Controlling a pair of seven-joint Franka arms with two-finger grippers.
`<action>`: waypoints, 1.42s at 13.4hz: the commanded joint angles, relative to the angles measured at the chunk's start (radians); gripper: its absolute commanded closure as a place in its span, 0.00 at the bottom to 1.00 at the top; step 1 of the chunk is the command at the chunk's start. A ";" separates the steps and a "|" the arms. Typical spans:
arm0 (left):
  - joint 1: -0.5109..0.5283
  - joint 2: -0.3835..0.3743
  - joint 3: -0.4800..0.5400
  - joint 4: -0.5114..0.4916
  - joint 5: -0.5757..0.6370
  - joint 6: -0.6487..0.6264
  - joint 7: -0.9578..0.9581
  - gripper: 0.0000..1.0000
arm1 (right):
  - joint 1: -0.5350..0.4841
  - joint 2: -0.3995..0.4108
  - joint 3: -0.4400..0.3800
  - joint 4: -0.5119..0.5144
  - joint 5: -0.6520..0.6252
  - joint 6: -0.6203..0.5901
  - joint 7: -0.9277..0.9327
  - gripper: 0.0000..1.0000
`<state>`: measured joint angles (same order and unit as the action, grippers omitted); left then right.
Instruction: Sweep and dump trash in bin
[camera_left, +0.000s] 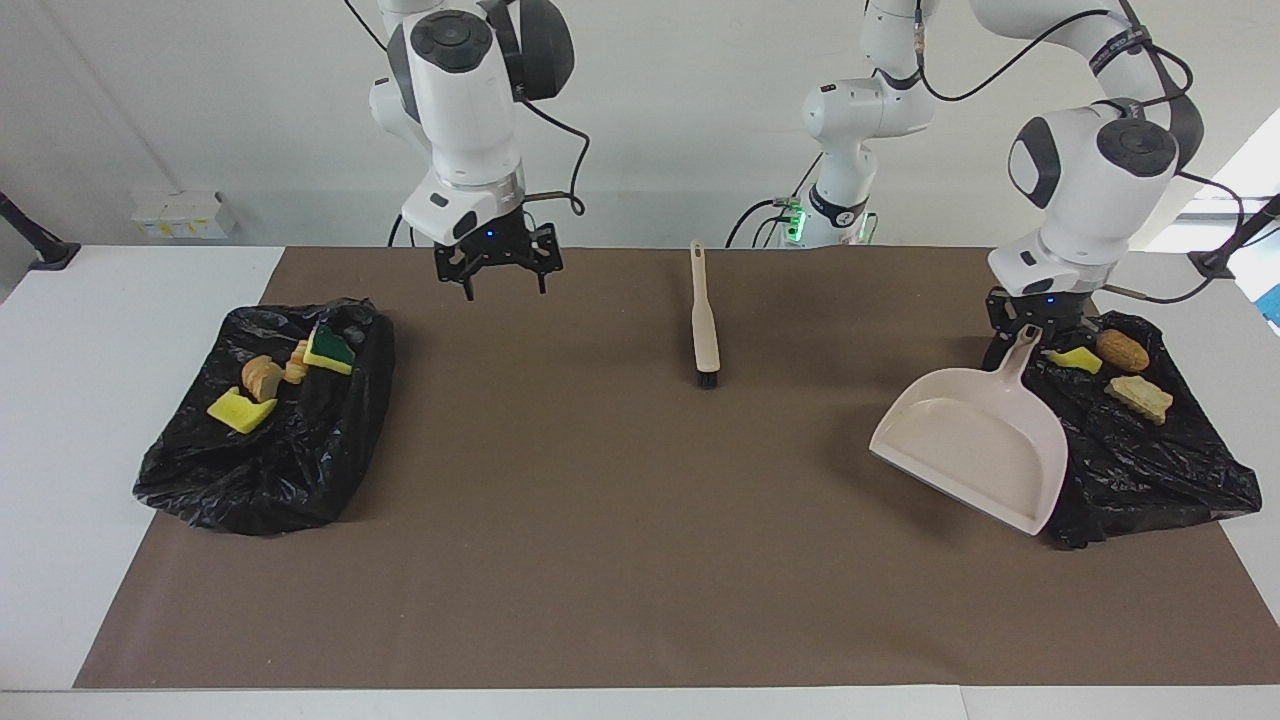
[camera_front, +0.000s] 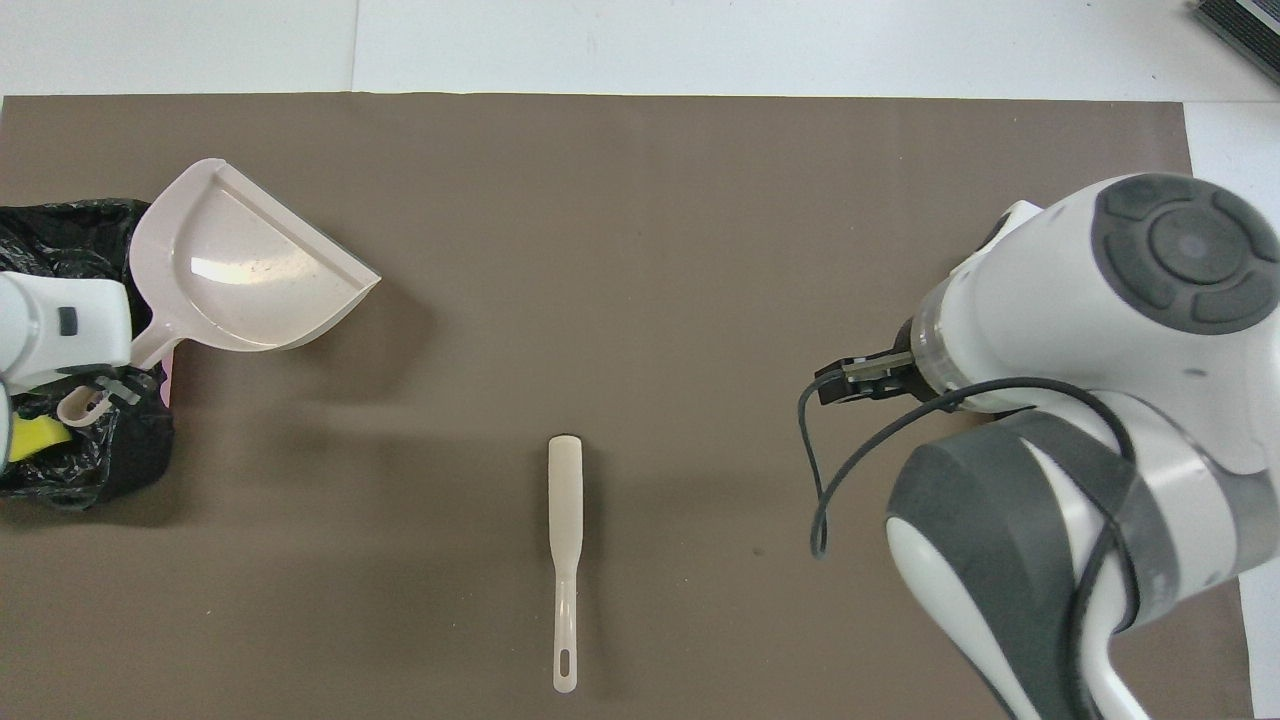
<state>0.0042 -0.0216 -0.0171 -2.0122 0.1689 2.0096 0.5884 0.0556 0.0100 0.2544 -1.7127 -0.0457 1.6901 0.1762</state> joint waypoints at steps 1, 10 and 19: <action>-0.148 0.049 0.020 -0.010 -0.019 0.067 -0.238 1.00 | -0.077 -0.005 -0.003 0.034 -0.023 -0.030 -0.085 0.00; -0.507 0.304 0.022 0.203 -0.110 0.123 -0.896 1.00 | -0.138 -0.013 -0.093 0.163 0.000 -0.148 -0.093 0.00; -0.596 0.420 0.022 0.322 -0.169 0.120 -1.105 1.00 | -0.137 -0.038 -0.196 0.174 0.070 -0.171 -0.095 0.00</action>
<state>-0.5753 0.3825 -0.0173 -1.7291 0.0164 2.1475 -0.5045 -0.0731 -0.0091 0.0603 -1.5321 -0.0037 1.5480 0.1025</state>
